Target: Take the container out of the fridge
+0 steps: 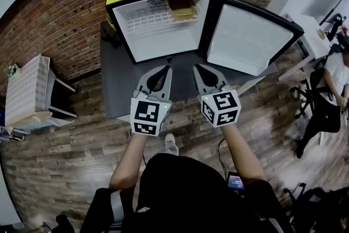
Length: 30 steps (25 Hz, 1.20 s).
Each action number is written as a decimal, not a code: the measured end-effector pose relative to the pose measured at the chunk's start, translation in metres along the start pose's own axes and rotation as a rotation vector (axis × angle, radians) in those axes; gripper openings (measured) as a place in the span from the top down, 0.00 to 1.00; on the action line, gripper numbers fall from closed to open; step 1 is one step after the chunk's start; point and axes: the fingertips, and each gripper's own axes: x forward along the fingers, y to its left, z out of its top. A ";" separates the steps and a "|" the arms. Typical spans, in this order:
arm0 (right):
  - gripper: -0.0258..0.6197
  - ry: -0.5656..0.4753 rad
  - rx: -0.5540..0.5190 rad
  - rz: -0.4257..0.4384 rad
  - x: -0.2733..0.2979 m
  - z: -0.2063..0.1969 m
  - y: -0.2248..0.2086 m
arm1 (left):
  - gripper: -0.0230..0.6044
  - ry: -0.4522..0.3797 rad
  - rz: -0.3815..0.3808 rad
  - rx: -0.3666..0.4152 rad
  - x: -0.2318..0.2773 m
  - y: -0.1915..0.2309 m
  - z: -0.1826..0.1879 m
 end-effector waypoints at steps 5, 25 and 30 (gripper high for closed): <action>0.90 0.018 -0.005 -0.019 0.046 0.006 -0.008 | 0.94 0.005 -0.004 -0.024 0.026 0.043 -0.007; 0.90 0.073 -0.051 -0.039 0.160 0.009 -0.028 | 0.94 0.029 -0.069 -0.037 0.089 0.125 -0.036; 0.90 0.101 -0.094 -0.020 0.170 0.009 -0.033 | 0.94 0.031 -0.076 -0.046 0.097 0.130 -0.039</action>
